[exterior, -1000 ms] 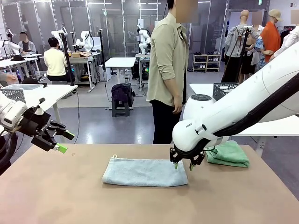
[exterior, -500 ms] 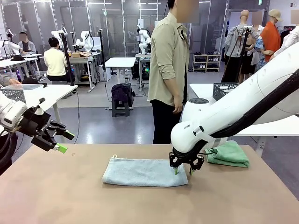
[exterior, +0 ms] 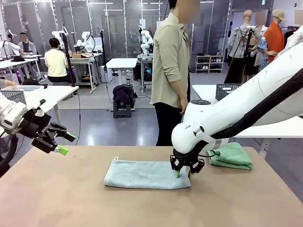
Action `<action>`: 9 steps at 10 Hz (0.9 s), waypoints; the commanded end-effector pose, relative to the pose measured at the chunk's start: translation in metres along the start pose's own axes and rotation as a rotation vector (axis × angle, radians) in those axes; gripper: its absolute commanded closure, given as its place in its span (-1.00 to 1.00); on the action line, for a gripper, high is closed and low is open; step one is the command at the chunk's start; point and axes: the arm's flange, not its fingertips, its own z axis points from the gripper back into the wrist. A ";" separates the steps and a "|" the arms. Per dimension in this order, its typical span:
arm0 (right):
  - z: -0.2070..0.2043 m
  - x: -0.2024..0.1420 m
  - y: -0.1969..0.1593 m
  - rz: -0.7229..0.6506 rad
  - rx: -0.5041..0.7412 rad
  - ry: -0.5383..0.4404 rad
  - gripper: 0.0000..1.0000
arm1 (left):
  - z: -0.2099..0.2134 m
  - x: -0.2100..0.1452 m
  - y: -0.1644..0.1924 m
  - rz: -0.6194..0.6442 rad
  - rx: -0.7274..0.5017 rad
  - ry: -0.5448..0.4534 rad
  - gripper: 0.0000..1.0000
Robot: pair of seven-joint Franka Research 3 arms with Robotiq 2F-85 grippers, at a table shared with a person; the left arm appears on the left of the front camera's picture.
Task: Fold the towels and place them in the basket.
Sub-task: When a person lays out a Towel with hook on the table, fold it in half twice.
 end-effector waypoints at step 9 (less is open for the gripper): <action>-0.003 0.006 0.002 -0.003 0.029 0.008 1.00 | 0.001 0.001 0.000 -0.004 -0.001 0.004 -1.00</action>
